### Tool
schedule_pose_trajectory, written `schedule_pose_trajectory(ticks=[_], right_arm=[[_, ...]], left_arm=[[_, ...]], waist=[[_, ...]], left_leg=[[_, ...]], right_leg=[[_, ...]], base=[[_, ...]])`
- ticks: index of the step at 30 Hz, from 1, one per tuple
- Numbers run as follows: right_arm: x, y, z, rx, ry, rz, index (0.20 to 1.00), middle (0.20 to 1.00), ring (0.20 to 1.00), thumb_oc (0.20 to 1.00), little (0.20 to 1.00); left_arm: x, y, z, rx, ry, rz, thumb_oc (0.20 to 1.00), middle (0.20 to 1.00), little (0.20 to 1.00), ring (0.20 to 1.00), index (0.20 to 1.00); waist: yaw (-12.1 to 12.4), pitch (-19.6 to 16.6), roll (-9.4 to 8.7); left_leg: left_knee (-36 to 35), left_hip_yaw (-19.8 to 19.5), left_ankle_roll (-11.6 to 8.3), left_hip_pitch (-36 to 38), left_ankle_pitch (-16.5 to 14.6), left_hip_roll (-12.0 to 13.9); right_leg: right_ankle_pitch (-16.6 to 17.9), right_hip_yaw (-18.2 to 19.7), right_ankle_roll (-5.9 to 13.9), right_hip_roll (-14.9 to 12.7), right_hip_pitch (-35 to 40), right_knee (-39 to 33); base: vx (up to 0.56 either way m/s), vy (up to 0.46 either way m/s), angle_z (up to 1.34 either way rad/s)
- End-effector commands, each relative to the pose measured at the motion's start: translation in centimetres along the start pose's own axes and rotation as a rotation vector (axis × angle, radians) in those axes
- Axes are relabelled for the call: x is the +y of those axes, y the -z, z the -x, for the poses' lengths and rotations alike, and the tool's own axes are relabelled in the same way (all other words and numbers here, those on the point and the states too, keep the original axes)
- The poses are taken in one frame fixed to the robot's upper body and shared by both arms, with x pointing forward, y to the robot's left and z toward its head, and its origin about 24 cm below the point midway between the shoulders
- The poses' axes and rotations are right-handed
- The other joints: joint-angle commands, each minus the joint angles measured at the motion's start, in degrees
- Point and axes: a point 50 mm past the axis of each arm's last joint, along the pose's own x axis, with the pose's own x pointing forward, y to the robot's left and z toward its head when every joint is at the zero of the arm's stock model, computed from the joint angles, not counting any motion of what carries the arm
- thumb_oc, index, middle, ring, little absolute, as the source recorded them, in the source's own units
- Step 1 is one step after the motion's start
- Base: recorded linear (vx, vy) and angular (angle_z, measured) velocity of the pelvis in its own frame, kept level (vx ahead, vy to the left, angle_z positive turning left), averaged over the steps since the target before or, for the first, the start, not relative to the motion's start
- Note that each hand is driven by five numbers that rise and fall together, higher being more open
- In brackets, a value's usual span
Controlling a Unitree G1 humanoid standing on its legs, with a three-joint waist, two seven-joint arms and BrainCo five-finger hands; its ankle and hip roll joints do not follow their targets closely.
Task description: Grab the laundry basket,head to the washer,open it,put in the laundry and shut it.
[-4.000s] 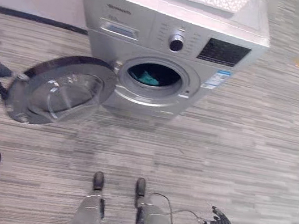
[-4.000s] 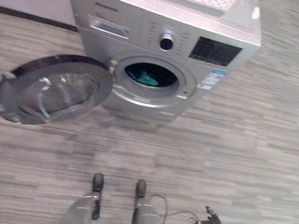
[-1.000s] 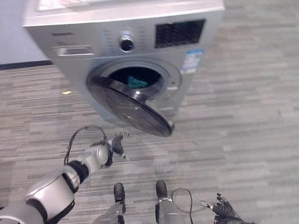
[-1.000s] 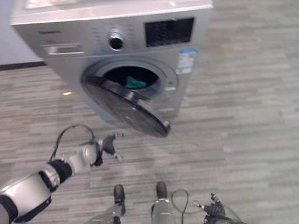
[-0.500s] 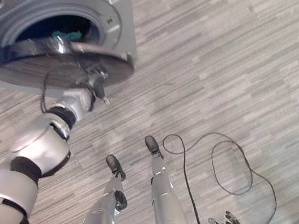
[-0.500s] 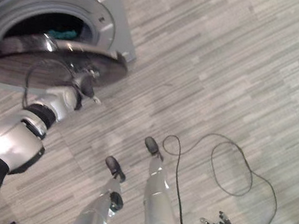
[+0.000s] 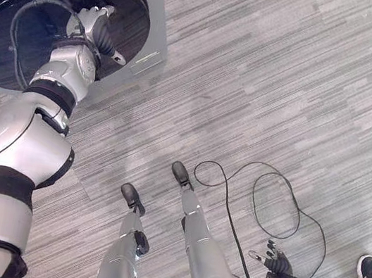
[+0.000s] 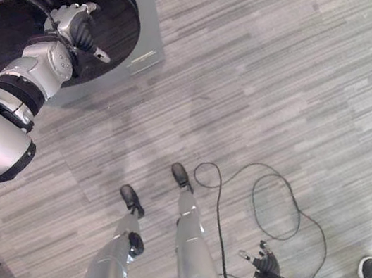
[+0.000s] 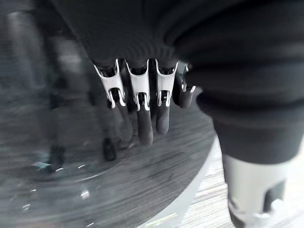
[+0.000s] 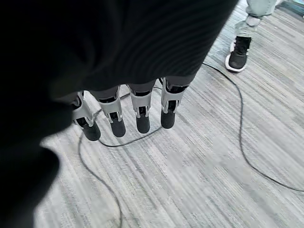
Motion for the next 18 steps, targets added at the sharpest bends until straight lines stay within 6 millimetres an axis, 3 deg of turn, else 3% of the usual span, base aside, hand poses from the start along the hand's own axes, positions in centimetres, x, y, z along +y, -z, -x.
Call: schedule_pose_trajectory(ticks=[1, 2, 4, 6, 8, 9, 10, 11, 12, 13, 14, 15, 18], right_arm=[[0.4, 3.2, 1.5, 0.091, -0.002, 0.007, 1.000, 1.000, 1.000, 1.000, 1.000], [0.5, 3.2, 1.4, 0.094, -0.003, 0.009, 1.000, 1.000, 1.000, 1.000, 1.000], [0.7, 3.9, 1.6, 0.126, 0.017, 0.001, 1.000, 1.000, 1.000, 1.000, 1.000], [0.7, 4.2, 1.5, 0.149, 0.031, -0.001, 1.000, 1.000, 1.000, 1.000, 1.000], [0.9, 4.2, 1.4, 0.170, 0.038, 0.012, 1.000, 1.000, 1.000, 1.000, 1.000], [1.2, 3.9, 1.1, 0.175, 0.044, 0.025, 1.000, 1.000, 1.000, 1.000, 1.000], [1.0, 4.6, 1.4, 0.202, 0.048, 0.028, 1.000, 1.000, 1.000, 1.000, 1.000], [1.0, 4.6, 1.4, 0.202, 0.048, 0.028, 1.000, 1.000, 1.000, 1.000, 1.000], [0.9, 5.1, 1.5, 0.237, 0.058, 0.031, 1.000, 1.000, 1.000, 1.000, 1.000], [0.4, 5.6, 1.7, 0.268, 0.079, 0.033, 1.000, 1.000, 1.000, 1.000, 1.000], [0.4, 5.6, 1.7, 0.268, 0.079, 0.033, 1.000, 1.000, 1.000, 1.000, 1.000], [0.3, 6.0, 1.8, 0.309, 0.079, 0.053, 1.000, 1.000, 1.000, 1.000, 1.000], [0.7, 7.2, 2.4, 0.369, 0.055, 0.052, 1.000, 1.000, 1.000, 1.000, 1.000]], left_arm=[[-0.3, 4.3, 1.0, 0.121, -0.049, 0.058, 1.000, 1.000, 1.000, 1.000, 1.000], [-2.3, 4.8, 1.7, 0.133, -0.002, 0.114, 1.000, 1.000, 1.000, 1.000, 1.000], [-9.9, 7.3, 5.7, 0.233, 0.175, 0.226, 1.000, 1.000, 1.000, 1.000, 1.000], [-14.1, 7.9, 8.6, 0.288, 0.286, 0.277, 1.000, 1.000, 1.000, 1.000, 1.000], [-18.9, 9.2, 13.2, 0.389, 0.424, 0.345, 1.000, 1.000, 1.000, 1.000, 1.000], [-22.0, 10.0, 17.1, 0.489, 0.521, 0.416, 1.000, 1.000, 1.000, 1.000, 1.000], [-22.9, 10.4, 18.6, 0.528, 0.538, 0.443, 1.000, 1.000, 1.000, 1.000, 1.000], [-22.9, 10.4, 18.6, 0.528, 0.538, 0.443, 1.000, 1.000, 1.000, 1.000, 1.000], [-25.2, 11.9, 23.7, 0.734, 0.567, 0.582, 1.000, 1.000, 1.000, 1.000, 1.000], [-26.0, 12.7, 26.0, 0.837, 0.569, 0.641, 1.000, 1.000, 1.000, 1.000, 1.000], [-26.0, 12.7, 26.0, 0.837, 0.569, 0.641, 1.000, 1.000, 1.000, 1.000, 1.000], [-27.3, 13.5, 30.7, 0.982, 0.629, 0.710, 1.000, 1.000, 1.000, 1.000, 1.000], [-28.2, 14.3, 36.8, 1.131, 0.739, 0.701, 1.000, 1.000, 1.000, 1.000, 1.000]], waist=[[0.92, -2.72, -2.09], [1.42, -3.05, -2.08], [3.44, -4.21, -1.88], [4.77, -4.89, -1.78], [6.36, -5.90, -1.53], [7.46, -6.58, -1.12], [7.96, -7.34, -1.22], [7.95, -7.33, -1.22], [9.68, -8.94, -0.89], [10.49, -9.91, -0.60], [10.48, -10.05, -0.59], [12.00, -12.39, -0.20], [13.24, -15.79, 0.03]], left_leg=[[0.15, -4.15, -1.61, 4.47, -1.84, -0.51], [0.15, -4.36, -1.64, 5.35, -2.01, -0.55], [0.15, -5.30, -1.63, 8.14, -2.29, -0.80], [0.15, -5.85, -1.41, 10.44, -2.88, -0.98], [0.15, -6.58, -1.24, 12.76, -3.33, -1.24], [0.15, -6.89, -1.21, 14.27, -3.59, -1.31], [0.15, -7.23, -1.00, 14.98, -3.81, -1.53], [0.15, -7.24, -1.00, 14.98, -3.81, -1.53], [0.15, -7.64, -0.86, 17.43, -4.38, -1.69], [0.15, -8.06, -0.78, 18.56, -4.66, -1.75], [0.15, -8.06, -0.80, 18.36, -4.57, -1.74], [0.15, -8.71, -0.58, 20.68, -5.05, -1.92], [0.15, -9.84, -0.17, 23.86, -6.02, -2.33]], right_leg=[[-2.17, -2.58, 4.52, -1.83, 6.59, -2.04], [-2.48, -2.91, 4.48, -2.04, 7.52, -1.97], [-3.27, -4.25, 4.29, -2.69, 10.71, -1.71], [-4.06, -5.40, 4.00, -3.04, 13.18, -1.68], [-4.87, -6.67, 3.73, -3.50, 15.74, -1.52], [-5.77, -7.45, 3.66, -3.90, 17.23, -1.32], [-5.88, -8.15, 3.51, -4.01, 18.06, -1.25], [-5.88, -8.16, 3.51, -4.01, 18.07, -1.26], [-6.89, -9.18, 3.29, -4.30, 20.76, -1.00], [-7.49, -9.78, 3.02, -4.48, 22.13, -0.92], [-7.41, -9.77, 3.00, -4.47, 21.95, -0.93], [-8.46, -10.99, 2.48, -4.86, 24.76, -0.63], [-9.66, -12.58, 2.03, -5.24, 28.74, -0.68]], base=[[0.00, -0.003, 0.09], [0.00, 0.001, 0.11], [0.02, 0.001, 0.07], [0.03, 0.016, 0.20], [0.01, 0.026, 0.46], [0.02, 0.009, 0.31], [0.01, 0.012, 0.31], [0.02, 0.041, 0.48], [0.02, 0.080, 0.52], [0.02, 0.078, 0.41], [0.03, 0.061, 0.29], [0.05, 0.043, 0.40], [0.06, 0.043, 0.27]])
